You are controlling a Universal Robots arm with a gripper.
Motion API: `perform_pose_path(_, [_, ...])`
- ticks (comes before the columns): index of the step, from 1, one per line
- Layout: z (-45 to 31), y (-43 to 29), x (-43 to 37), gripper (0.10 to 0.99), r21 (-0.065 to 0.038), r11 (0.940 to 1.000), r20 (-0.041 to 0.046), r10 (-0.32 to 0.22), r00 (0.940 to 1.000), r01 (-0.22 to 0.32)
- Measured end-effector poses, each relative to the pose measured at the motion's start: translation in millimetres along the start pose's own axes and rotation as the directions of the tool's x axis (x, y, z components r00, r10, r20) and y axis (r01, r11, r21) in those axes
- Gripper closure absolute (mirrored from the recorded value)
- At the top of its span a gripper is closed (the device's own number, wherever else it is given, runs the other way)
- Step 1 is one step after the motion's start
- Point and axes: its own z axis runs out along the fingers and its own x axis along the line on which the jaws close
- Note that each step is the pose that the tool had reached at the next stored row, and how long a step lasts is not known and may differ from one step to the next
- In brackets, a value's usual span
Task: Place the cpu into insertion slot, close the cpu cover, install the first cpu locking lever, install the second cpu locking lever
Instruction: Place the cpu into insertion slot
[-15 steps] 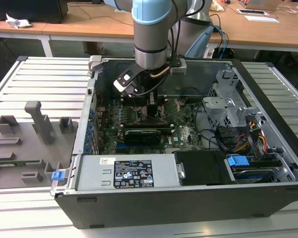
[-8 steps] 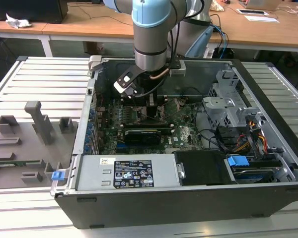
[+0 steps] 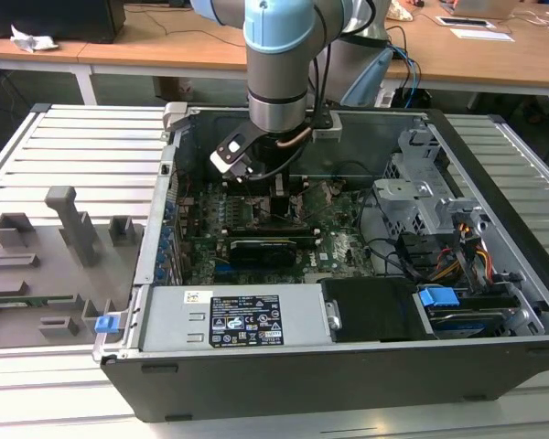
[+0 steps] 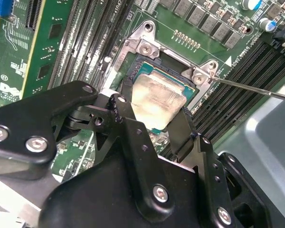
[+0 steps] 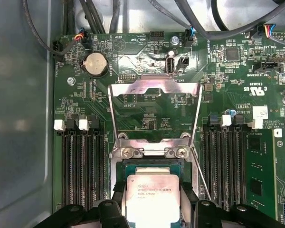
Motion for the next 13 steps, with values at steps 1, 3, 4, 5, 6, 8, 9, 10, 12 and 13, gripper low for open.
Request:
perform_pose_path(1, [0.8, 0.1, 0.4, 0.549, 0.0, 1.0, 0.0002, 0.0, 1.0, 0.0])
perform_pose_path(3, [1.9, 0.0, 0.4, 0.549, 0.001, 1.0, 0.0002, 0.0, 1.0, 0.0])
perform_pose_path(4, [2.6, 0.0, 0.4, 0.549, 0.001, 1.0, 0.0003, 0.0, 1.0, 0.0])
perform_pose_path(5, [3.1, 0.0, 0.4, 0.549, 0.002, 1.0, 0.0005, 0.0, 1.0, 0.0])
perform_pose_path(6, [3.5, 0.0, 0.3, 0.549, 0.002, 1.0, 0.0007, 0.0, 1.0, 0.0])
perform_pose_path(8, [3.6, 0.1, 0.4, 0.549, 0.002, 1.0, 0.0006, 0.0, 1.0, 0.0])
perform_pose_path(9, [3.7, 0.1, 0.4, 0.549, 0.002, 1.0, 0.0005, 0.0, 1.0, 0.0])
perform_pose_path(10, [3.7, 0.1, 0.4, 0.549, 0.002, 1.0, 0.0004, 0.0, 1.0, 0.0])
perform_pose_path(12, [3.7, 0.1, 0.4, 0.549, 0.002, 1.0, 0.0002, 0.0, 1.0, 0.0])
perform_pose_path(13, [3.5, 0.1, 0.4, 0.549, 0.002, 1.0, 0.0001, 0.0, 1.0, 0.0])
